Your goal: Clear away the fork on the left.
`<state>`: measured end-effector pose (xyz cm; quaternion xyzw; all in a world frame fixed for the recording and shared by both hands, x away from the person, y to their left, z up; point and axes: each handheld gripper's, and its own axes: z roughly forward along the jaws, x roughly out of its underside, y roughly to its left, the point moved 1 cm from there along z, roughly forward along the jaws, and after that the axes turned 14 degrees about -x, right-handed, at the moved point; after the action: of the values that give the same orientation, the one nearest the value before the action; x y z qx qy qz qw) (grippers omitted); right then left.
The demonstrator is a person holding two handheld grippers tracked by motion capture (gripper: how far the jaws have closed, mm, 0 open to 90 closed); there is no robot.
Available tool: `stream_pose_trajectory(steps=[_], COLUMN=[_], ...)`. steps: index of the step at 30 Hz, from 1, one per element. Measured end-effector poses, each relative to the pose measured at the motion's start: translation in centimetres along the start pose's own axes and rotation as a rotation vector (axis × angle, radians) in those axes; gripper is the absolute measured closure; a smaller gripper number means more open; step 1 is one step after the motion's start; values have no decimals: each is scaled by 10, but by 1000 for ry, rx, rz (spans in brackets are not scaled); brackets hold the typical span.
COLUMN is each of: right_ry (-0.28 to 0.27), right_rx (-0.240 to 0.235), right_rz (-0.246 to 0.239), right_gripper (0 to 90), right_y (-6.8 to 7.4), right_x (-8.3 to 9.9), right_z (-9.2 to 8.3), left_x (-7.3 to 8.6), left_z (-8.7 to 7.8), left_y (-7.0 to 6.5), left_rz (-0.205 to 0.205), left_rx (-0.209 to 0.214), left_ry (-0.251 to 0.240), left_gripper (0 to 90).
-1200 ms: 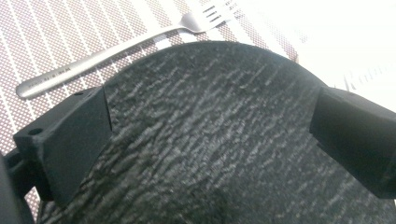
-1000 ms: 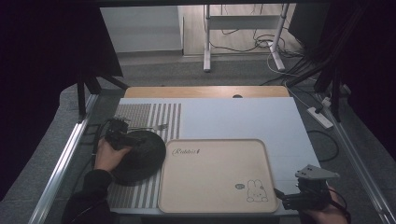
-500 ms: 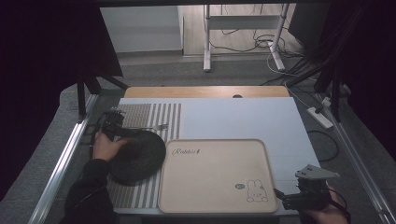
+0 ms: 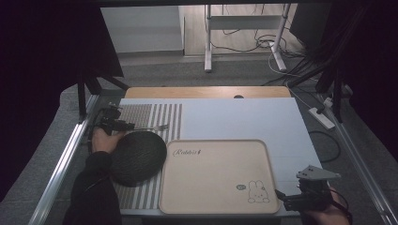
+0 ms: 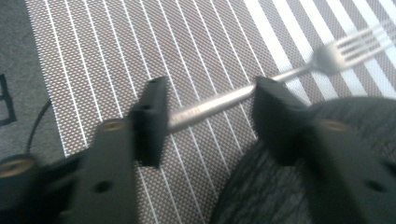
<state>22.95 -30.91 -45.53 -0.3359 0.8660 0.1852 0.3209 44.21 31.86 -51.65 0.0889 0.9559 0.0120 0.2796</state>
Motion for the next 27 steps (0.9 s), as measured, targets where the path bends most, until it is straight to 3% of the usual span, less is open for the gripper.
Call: stream_pose_trajectory(steps=[6,9,13,15,18,20,24,27], right_ry=[1,1,2,0,-1,-1,0,2], right_rx=[-1,-2,-4,-4,-4,-4,-3,-3], right_rz=[-2,-2,-2,-3,-5,-8,-15,-20], right_gripper=[0,0,0,0,0,0,0,0], right_y=[0,0,0,0,0,1,1,2], right_x=[0,0,0,0,1,1,1,1], right_z=[0,0,0,0,0,-1,-1,-1], left_x=[-4,-8,-7,-6,-3,0,5,8], left_z=[9,20,28,27,24,21,15,12], left_y=[5,7,8,10,9,9,6,4], left_rz=[-3,11,25,12,28,26,59,89], left_rx=[-24,-82,-107,-92,-87,-41,-10,-12], left_ry=[18,46,72,77,95,108,138,156], left_gripper=[891,892,892,893,893,893,893,893])
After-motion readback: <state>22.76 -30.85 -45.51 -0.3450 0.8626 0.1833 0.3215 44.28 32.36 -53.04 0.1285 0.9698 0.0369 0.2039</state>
